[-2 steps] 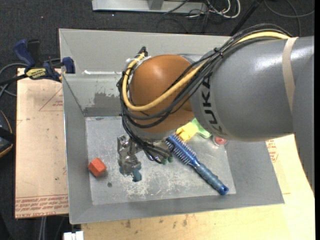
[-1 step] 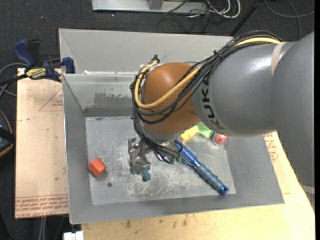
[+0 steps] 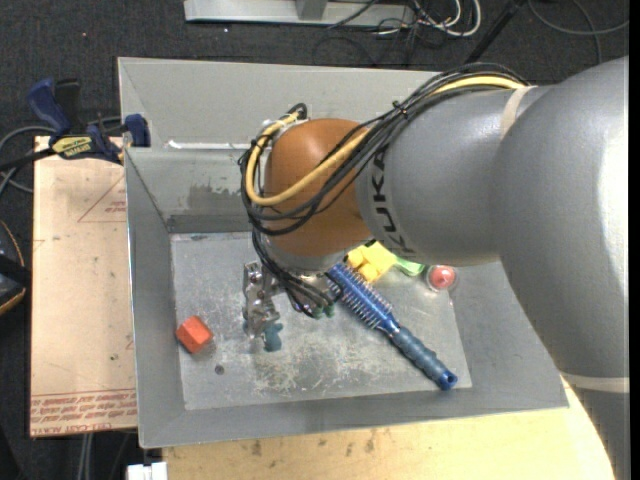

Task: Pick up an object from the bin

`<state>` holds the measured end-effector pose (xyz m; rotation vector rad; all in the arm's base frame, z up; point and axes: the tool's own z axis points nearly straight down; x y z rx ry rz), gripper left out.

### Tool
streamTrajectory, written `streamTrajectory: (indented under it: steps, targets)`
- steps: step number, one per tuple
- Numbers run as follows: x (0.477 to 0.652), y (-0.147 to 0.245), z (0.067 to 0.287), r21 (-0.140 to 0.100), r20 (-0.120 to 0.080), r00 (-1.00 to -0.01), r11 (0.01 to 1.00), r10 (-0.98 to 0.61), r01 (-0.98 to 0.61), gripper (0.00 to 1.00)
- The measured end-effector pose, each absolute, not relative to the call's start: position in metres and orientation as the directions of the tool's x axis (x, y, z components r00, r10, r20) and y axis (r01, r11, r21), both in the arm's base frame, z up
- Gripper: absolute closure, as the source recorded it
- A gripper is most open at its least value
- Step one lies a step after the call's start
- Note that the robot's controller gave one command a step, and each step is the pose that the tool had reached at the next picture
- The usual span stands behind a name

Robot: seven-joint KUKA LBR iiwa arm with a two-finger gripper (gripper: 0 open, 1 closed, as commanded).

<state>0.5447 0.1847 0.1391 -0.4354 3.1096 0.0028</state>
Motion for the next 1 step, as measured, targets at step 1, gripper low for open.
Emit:
streamTrajectory:
  steps: [1]
  targets:
    - [0.5423,0.2003,0.2372,0.002,-0.012,-0.957,0.957,-0.291,-0.291,1.00]
